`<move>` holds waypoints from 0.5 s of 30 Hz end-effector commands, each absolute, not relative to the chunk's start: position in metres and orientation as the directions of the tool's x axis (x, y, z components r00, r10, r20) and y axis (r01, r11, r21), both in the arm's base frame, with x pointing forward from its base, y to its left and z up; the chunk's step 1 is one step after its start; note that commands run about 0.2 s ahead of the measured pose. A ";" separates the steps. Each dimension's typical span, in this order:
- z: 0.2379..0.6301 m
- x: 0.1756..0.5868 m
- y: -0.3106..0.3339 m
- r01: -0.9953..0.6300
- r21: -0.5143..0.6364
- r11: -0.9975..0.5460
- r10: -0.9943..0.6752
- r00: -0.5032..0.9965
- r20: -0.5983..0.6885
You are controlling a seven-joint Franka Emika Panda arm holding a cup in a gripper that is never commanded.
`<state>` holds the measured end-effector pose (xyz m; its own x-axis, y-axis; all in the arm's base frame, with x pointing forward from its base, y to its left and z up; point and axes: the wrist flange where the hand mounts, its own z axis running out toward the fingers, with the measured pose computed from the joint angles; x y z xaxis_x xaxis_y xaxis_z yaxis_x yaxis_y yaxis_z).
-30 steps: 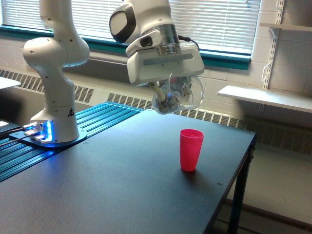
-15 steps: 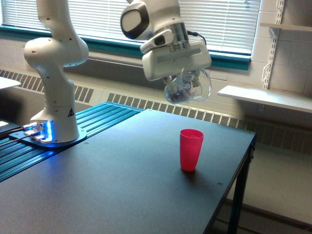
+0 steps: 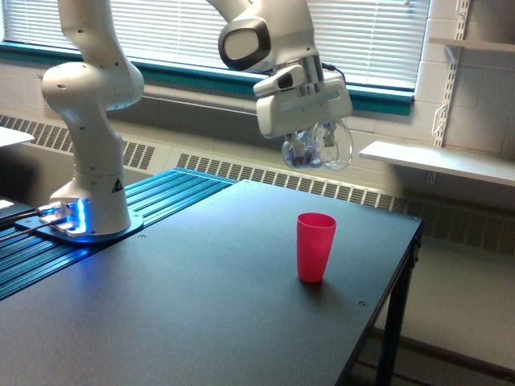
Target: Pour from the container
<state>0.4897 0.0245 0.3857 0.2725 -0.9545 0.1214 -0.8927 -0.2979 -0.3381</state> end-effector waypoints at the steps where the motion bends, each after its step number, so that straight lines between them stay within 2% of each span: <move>1: 0.375 0.482 0.048 -0.908 -0.321 -0.270 -0.963 0.247 0.110; 8: 0.358 0.475 0.061 -0.924 -0.286 -0.254 -0.967 0.235 0.101; 15: 0.334 0.471 0.050 -0.962 -0.230 -0.147 -0.989 0.140 0.047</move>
<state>0.4744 0.0600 0.3535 0.2479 -0.9646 0.0903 -0.9241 -0.2635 -0.2767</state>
